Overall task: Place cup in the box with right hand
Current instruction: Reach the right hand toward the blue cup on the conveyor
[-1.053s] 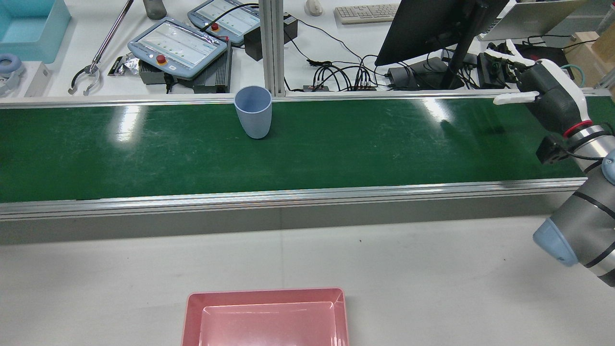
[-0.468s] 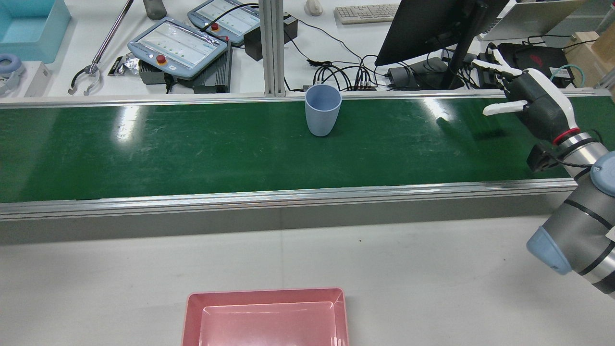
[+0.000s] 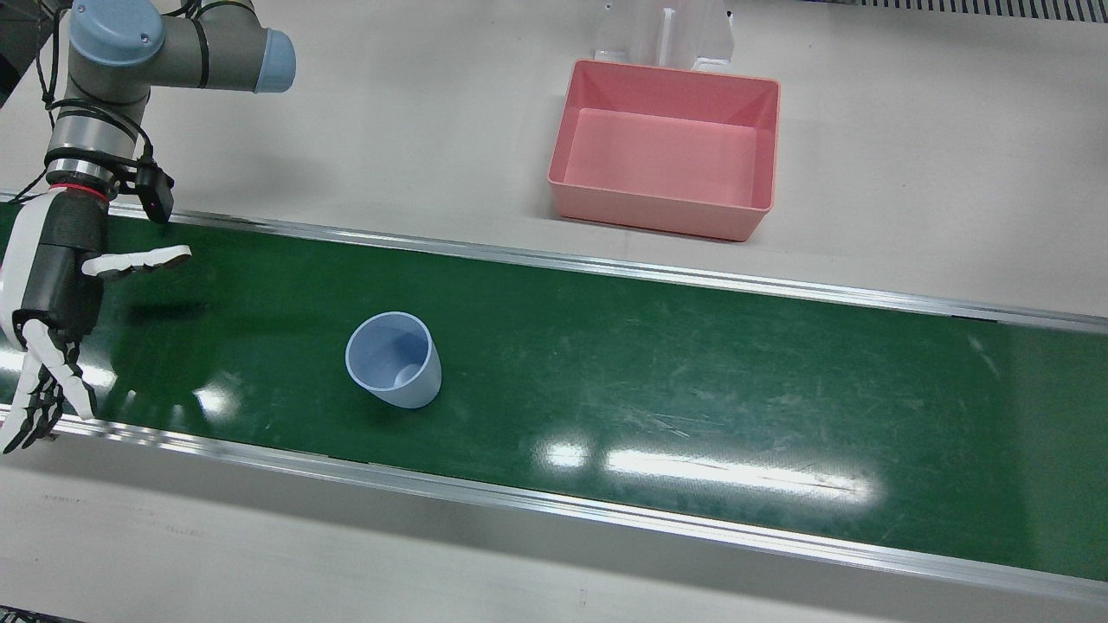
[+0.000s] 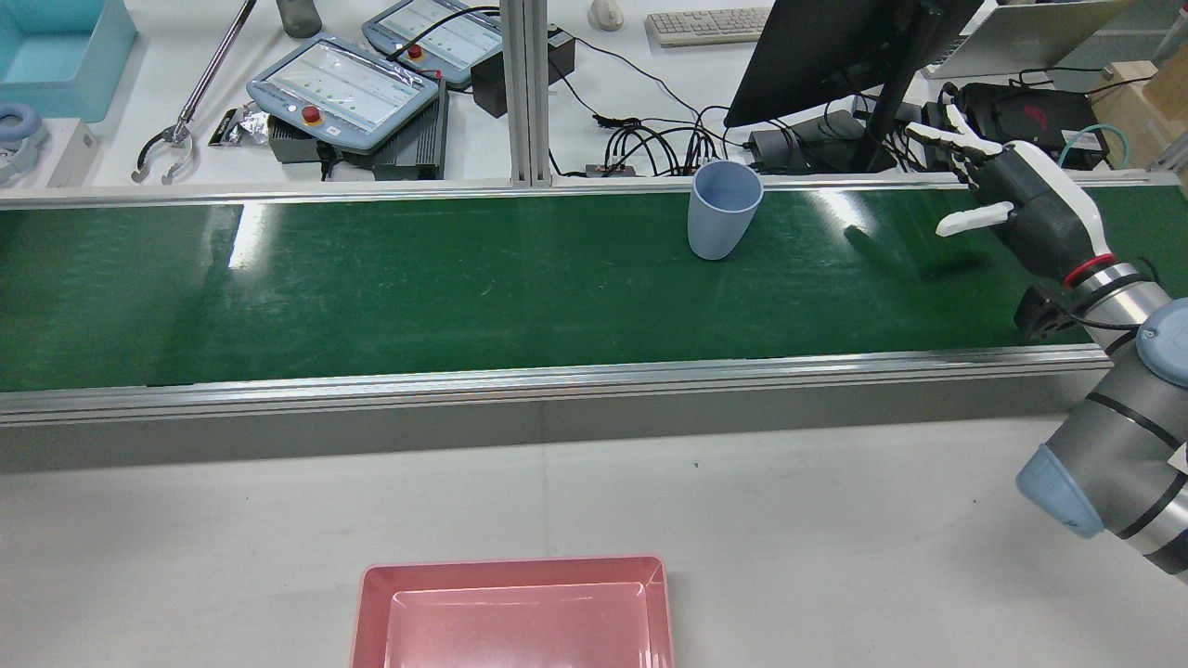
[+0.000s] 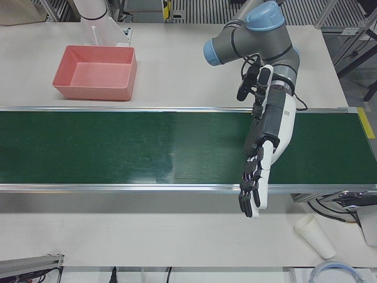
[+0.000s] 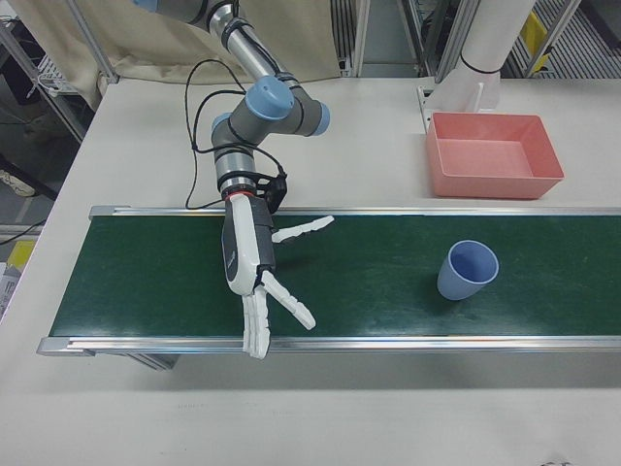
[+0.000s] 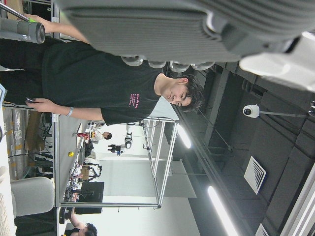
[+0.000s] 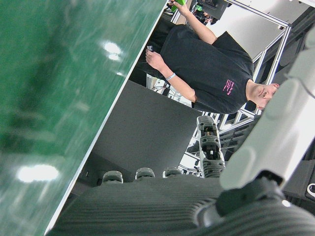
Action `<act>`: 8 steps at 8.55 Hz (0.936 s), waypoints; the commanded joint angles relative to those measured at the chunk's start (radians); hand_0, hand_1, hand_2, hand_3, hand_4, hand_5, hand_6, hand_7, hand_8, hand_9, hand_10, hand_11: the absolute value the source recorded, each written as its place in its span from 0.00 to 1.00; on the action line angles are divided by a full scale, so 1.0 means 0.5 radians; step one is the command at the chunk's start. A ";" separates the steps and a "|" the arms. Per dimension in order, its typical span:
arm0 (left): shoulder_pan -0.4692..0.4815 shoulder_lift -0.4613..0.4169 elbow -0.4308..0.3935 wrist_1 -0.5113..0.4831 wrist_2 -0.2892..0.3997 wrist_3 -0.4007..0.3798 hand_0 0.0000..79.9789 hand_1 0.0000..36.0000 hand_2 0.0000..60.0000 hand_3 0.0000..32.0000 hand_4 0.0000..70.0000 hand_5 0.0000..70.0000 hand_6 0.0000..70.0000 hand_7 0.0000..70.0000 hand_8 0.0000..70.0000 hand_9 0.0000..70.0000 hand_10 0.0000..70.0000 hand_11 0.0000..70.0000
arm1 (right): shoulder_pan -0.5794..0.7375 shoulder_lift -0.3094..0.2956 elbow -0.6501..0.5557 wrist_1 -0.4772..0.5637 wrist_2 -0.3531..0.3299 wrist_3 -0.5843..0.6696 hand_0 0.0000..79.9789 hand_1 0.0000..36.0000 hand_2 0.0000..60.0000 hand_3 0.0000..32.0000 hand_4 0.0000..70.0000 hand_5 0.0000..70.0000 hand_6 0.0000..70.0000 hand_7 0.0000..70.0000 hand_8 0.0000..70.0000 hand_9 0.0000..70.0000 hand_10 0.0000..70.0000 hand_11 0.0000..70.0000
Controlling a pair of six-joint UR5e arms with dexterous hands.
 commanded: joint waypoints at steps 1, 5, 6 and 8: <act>0.000 0.000 0.000 0.000 -0.001 0.000 0.00 0.00 0.00 0.00 0.00 0.00 0.00 0.00 0.00 0.00 0.00 0.00 | -0.037 -0.007 -0.004 -0.001 0.000 -0.002 0.59 0.16 0.00 0.24 0.08 0.04 0.00 0.00 0.00 0.00 0.00 0.00; 0.000 0.000 0.000 0.000 0.002 0.000 0.00 0.00 0.00 0.00 0.00 0.00 0.00 0.00 0.00 0.00 0.00 0.00 | -0.052 -0.004 -0.004 -0.001 0.003 -0.002 0.57 0.22 0.08 0.20 0.07 0.04 0.00 0.00 0.00 0.00 0.00 0.00; 0.000 0.000 0.000 0.000 -0.001 0.000 0.00 0.00 0.00 0.00 0.00 0.00 0.00 0.00 0.00 0.00 0.00 0.00 | -0.058 -0.007 -0.007 0.002 0.003 -0.006 0.59 0.18 0.00 0.19 0.09 0.04 0.00 0.00 0.00 0.00 0.00 0.00; 0.000 0.000 0.000 0.000 0.002 0.000 0.00 0.00 0.00 0.00 0.00 0.00 0.00 0.00 0.00 0.00 0.00 0.00 | -0.065 -0.008 -0.013 0.008 0.006 -0.006 0.58 0.26 0.09 0.07 0.08 0.04 0.00 0.00 0.00 0.00 0.00 0.00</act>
